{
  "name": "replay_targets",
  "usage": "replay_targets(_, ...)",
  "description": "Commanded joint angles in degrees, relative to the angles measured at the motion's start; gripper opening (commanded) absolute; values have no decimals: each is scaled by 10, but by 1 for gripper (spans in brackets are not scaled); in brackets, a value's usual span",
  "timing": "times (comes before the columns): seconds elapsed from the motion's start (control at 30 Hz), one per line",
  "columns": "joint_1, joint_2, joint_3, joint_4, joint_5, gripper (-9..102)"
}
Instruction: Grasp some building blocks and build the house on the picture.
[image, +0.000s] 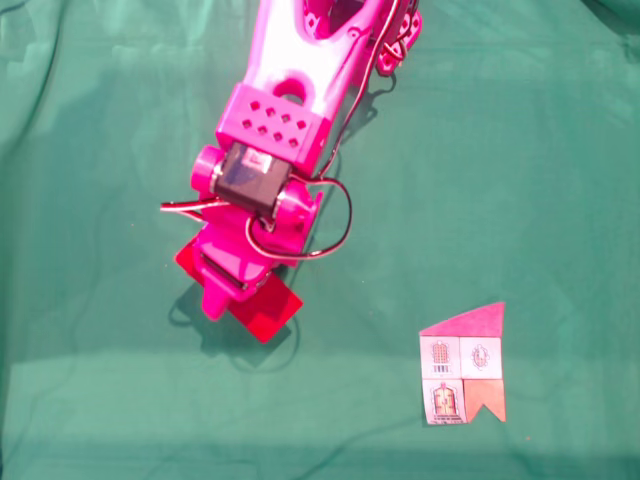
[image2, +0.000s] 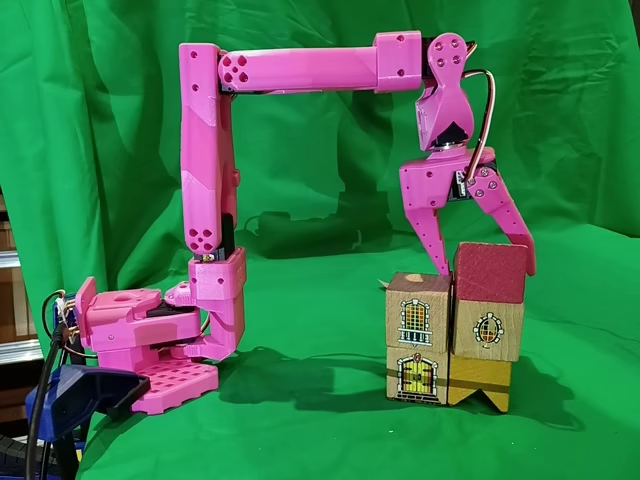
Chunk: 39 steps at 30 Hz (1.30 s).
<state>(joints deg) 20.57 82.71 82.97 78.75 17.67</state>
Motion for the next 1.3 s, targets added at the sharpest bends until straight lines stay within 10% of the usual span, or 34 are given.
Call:
replay_targets(0.0,-4,-1,-22,-3,4,33)
replay_targets(1.27,-4,4,-22,-3,5,19)
